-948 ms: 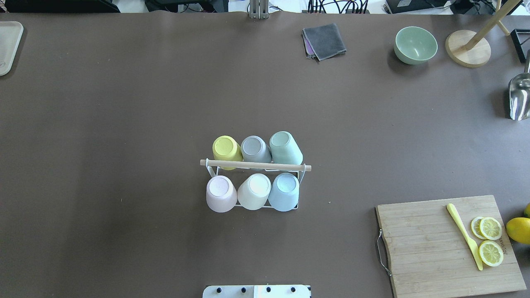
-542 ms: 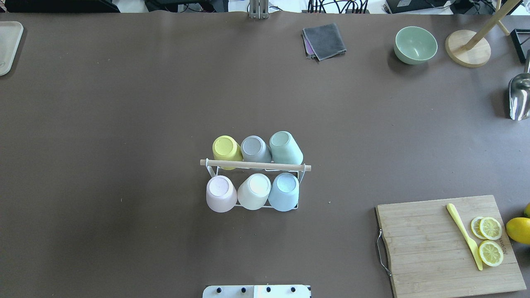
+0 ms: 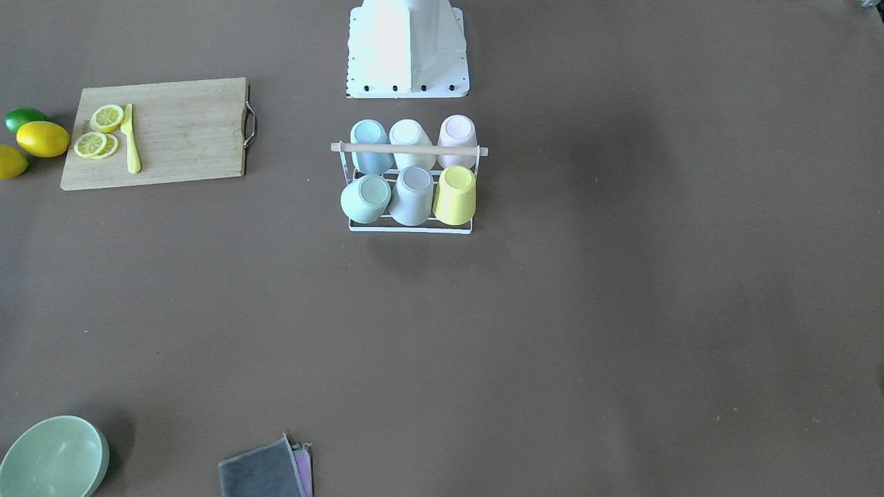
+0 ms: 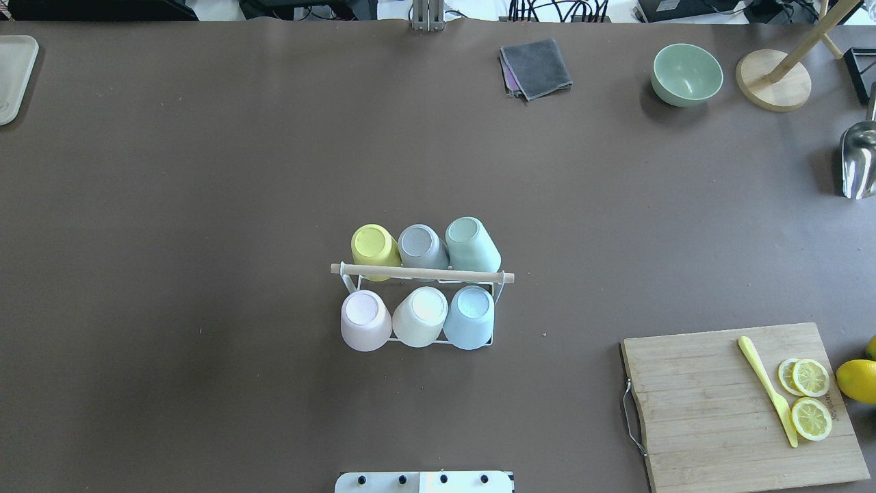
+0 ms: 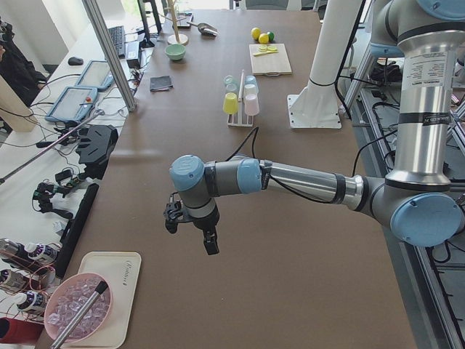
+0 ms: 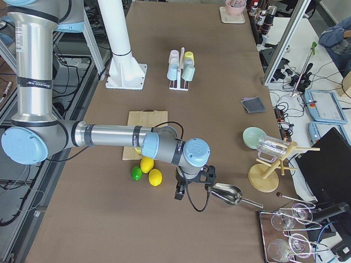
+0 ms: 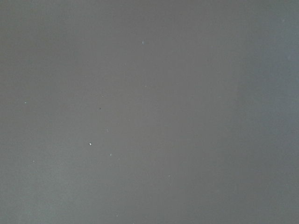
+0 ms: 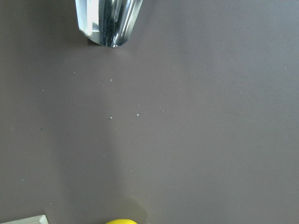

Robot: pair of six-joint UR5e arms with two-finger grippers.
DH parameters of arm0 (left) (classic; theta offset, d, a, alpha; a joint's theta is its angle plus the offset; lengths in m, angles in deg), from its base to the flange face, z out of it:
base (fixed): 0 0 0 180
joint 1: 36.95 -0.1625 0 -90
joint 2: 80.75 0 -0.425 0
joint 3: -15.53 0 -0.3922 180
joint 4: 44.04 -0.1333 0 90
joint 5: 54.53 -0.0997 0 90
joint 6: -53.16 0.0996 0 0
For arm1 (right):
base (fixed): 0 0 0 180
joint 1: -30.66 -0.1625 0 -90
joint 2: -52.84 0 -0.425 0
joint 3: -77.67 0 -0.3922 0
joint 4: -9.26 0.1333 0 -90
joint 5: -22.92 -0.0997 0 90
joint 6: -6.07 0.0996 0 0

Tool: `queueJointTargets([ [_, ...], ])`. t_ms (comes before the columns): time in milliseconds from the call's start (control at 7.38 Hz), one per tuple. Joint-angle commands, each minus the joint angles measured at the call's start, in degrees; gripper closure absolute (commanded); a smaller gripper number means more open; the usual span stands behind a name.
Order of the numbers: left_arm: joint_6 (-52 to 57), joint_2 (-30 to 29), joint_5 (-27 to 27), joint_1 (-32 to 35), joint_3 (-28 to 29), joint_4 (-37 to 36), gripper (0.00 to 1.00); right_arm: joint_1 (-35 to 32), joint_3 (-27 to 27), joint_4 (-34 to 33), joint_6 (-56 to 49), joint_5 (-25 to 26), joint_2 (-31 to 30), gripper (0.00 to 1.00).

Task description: Place cup on cup holder

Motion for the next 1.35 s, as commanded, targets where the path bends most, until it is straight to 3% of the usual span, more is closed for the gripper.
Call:
queueJointTargets([
  [0, -0.26, 0.4, 0.11, -0.06, 3.39, 5.29, 0.02, -0.02, 0.0, 0.0, -0.03, 0.07, 0.27, 0.0],
  [271, -0.79, 0.32, 0.2, -0.06, 3.4, 11.63, 0.02, -0.02, 0.0, 0.0, -0.03, 0.15, 0.19, 0.0],
  [1219, -0.35, 0.32, 0.55, -0.06, 3.49, 12.27, 0.02, -0.02, 0.0, 0.0, -0.03, 0.16, 0.1, 0.0],
])
